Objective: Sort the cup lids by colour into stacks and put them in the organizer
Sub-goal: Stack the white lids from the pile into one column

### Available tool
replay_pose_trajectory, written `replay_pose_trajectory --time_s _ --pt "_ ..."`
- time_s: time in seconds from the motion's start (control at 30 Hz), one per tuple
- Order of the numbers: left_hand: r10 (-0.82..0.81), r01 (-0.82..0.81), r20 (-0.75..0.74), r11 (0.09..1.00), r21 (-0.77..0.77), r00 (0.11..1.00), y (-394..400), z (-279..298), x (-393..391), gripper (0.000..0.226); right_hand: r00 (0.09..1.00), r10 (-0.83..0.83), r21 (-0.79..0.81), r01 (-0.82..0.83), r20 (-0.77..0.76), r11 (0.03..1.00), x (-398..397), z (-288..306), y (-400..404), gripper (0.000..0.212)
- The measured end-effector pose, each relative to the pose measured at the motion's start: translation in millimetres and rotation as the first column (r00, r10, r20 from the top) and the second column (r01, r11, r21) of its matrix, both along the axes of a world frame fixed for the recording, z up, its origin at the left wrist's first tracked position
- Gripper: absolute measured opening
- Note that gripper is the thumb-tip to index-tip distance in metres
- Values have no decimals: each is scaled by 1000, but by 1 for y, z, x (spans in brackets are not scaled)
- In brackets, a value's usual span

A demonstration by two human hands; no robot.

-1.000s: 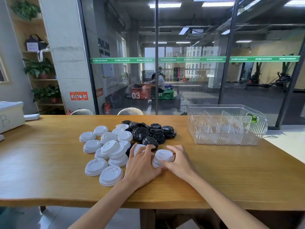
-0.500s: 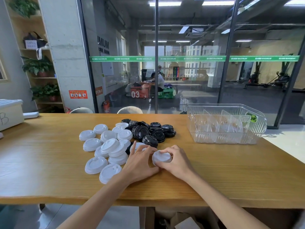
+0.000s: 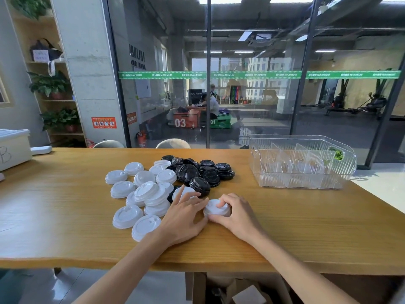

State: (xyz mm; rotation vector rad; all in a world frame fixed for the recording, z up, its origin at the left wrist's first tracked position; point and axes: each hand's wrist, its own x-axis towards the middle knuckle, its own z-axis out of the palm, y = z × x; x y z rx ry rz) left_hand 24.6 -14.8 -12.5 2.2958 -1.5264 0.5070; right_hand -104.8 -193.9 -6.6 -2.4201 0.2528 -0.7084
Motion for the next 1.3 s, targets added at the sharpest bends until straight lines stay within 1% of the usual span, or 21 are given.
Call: replay_pose_trajectory --time_s 0.1,0.2,0.3,0.43,0.5,0.6,0.67,0.73,0.83,0.87,0.93,1.03,1.1,1.2,1.3 --pt "-13 15 44 999 -47 999 1 1 0 53 1000 -3 -85 4 20 996 -3 -1 2 40" --pt "-21 25 61 997 -72 998 1 3 -3 47 1000 -1 -113 4 26 994 -5 0 4 38" --pt "-9 13 52 998 -64 999 -1 4 -5 49 1000 -6 -126 9 28 992 -3 -1 4 37" --pt "11 -14 -40 997 -74 999 -2 1 -11 58 1000 -2 -125 4 12 992 -2 -4 2 35" --pt "30 -33 -53 997 -64 998 -3 3 -11 61 1000 0 -101 1 9 995 -4 -5 0 30" --pt "57 -57 3 996 -62 998 -4 9 -8 56 1000 8 -34 -8 4 999 -7 -6 -2 15" --pt "75 -74 24 995 -60 997 -4 12 -7 59 1000 15 -24 -15 1 1000 -10 -5 -3 8" --pt "88 -87 10 995 -53 996 -4 13 -6 68 1000 6 -39 -6 -4 999 -13 -3 -1 13" --pt "92 -94 -34 994 -50 995 -4 13 -4 77 1000 -27 -22 27 -9 999 -15 0 1 32" --pt "89 -92 -49 994 -66 995 -5 13 -3 74 999 -32 -3 32 -12 999 -16 0 1 38" --pt "74 -84 -91 990 -112 993 -5 12 0 62 999 -24 -6 24 -20 1000 -17 -1 1 48" --pt "72 -88 -158 992 -96 985 -6 12 2 44 999 -7 -9 6 -49 1000 -17 -4 -1 61" --pt "82 -96 -195 993 -62 977 -6 11 3 41 998 -10 33 12 -64 999 -16 -5 -3 58" --pt "59 -75 -225 995 -66 973 -9 10 6 41 998 -10 63 14 -60 998 -15 -7 -6 44" --pt "52 -70 -243 995 -65 969 -12 12 8 41 998 2 74 2 -56 997 -13 -8 -8 39"
